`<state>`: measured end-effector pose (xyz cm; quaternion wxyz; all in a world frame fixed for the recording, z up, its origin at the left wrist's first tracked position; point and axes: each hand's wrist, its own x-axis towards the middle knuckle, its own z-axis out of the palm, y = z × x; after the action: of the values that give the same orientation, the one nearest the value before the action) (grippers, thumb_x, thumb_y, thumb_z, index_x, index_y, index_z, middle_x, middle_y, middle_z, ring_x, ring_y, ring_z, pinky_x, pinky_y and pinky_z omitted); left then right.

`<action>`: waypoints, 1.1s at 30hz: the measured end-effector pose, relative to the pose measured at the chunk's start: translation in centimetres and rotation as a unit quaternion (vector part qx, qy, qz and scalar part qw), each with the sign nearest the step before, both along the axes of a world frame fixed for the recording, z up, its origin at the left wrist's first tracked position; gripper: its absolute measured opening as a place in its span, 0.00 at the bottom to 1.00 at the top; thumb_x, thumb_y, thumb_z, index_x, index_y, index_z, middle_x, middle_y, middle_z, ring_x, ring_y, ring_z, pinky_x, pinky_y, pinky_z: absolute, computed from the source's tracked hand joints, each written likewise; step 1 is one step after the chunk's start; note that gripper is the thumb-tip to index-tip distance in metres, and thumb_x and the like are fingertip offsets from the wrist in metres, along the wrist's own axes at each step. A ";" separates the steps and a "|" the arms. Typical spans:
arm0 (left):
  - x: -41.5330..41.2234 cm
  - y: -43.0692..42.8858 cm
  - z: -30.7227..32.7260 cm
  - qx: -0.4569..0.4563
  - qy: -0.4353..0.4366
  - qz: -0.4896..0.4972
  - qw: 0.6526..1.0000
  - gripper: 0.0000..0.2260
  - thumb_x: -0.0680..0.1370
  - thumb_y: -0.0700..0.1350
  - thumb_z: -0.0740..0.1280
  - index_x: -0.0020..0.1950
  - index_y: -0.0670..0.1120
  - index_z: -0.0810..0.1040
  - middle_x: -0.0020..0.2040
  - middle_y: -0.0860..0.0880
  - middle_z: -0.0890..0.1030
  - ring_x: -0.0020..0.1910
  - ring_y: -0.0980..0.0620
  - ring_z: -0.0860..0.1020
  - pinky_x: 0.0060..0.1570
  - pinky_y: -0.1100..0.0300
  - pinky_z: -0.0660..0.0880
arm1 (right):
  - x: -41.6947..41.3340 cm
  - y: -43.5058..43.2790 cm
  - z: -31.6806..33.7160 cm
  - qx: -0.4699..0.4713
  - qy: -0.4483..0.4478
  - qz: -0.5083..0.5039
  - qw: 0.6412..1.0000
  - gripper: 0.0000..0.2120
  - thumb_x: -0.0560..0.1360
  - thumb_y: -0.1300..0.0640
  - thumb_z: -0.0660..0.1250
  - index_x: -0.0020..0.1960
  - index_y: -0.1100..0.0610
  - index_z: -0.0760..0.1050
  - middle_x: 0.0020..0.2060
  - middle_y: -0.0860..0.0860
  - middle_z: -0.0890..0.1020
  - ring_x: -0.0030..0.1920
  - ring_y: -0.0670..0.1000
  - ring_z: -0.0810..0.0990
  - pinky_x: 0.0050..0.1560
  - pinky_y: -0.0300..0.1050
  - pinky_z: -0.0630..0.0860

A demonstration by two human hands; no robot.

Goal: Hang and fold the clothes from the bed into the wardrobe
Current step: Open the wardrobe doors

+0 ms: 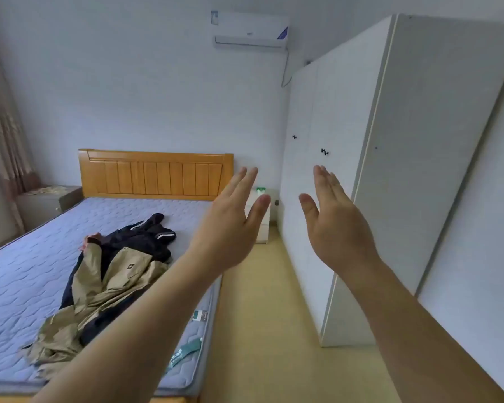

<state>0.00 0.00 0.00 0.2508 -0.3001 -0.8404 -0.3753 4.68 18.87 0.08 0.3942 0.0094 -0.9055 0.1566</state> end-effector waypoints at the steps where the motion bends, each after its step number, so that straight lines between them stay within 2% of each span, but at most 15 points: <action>1: -0.5 0.6 -0.3 -0.002 -0.005 -0.002 1.000 0.27 0.85 0.60 0.53 0.83 0.55 0.54 0.83 0.57 0.53 0.80 0.61 0.50 0.74 0.65 0.50 | -0.7 0.4 -0.3 0.000 -0.006 0.000 1.000 0.28 0.86 0.46 0.51 0.82 0.56 0.53 0.81 0.51 0.59 0.81 0.49 0.54 0.75 0.41 0.54; 10: -11.8 5.1 -3.9 0.010 -0.045 -0.010 0.999 0.26 0.85 0.58 0.54 0.82 0.55 0.57 0.82 0.57 0.57 0.80 0.61 0.54 0.76 0.60 0.54 | -12.1 4.4 -4.0 -0.005 -0.057 -0.002 0.998 0.27 0.86 0.48 0.52 0.82 0.55 0.52 0.81 0.49 0.57 0.81 0.47 0.53 0.77 0.44 0.56; 15: -22.6 7.9 -5.2 0.027 -0.050 -0.028 0.998 0.25 0.85 0.57 0.55 0.82 0.55 0.59 0.81 0.57 0.60 0.79 0.62 0.56 0.76 0.61 0.56 | -22.3 6.8 -4.7 0.005 -0.076 -0.024 0.997 0.27 0.86 0.47 0.49 0.83 0.53 0.50 0.82 0.47 0.55 0.81 0.45 0.51 0.75 0.40 0.55; 19: -31.8 10.7 -4.3 0.025 -0.061 -0.051 0.997 0.25 0.85 0.58 0.55 0.81 0.53 0.61 0.80 0.56 0.63 0.78 0.60 0.60 0.77 0.58 0.59 | -30.9 9.2 -3.6 -0.027 -0.091 -0.044 0.995 0.27 0.86 0.46 0.49 0.83 0.51 0.50 0.82 0.44 0.54 0.81 0.43 0.50 0.72 0.37 0.53; 24: -41.9 15.3 -3.6 0.002 -0.075 -0.079 0.994 0.24 0.85 0.58 0.55 0.81 0.54 0.62 0.79 0.57 0.65 0.77 0.60 0.61 0.75 0.60 0.60 | -40.0 13.0 -3.4 -0.053 -0.099 -0.060 0.992 0.27 0.86 0.46 0.49 0.83 0.51 0.49 0.81 0.43 0.55 0.80 0.41 0.50 0.70 0.35 0.51; 33: -58.2 25.7 -4.9 -0.011 -0.085 -0.110 0.990 0.23 0.85 0.58 0.55 0.80 0.55 0.64 0.78 0.58 0.66 0.77 0.60 0.62 0.74 0.62 0.60 | -55.7 22.7 -5.7 -0.113 -0.094 -0.076 0.986 0.27 0.86 0.45 0.49 0.83 0.50 0.50 0.81 0.42 0.56 0.80 0.42 0.52 0.74 0.40 0.56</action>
<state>-58.18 25.69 -4.89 0.1320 -0.3604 -0.8247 -0.4155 -51.02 41.55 -5.58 0.3163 -0.1185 -0.9133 0.2277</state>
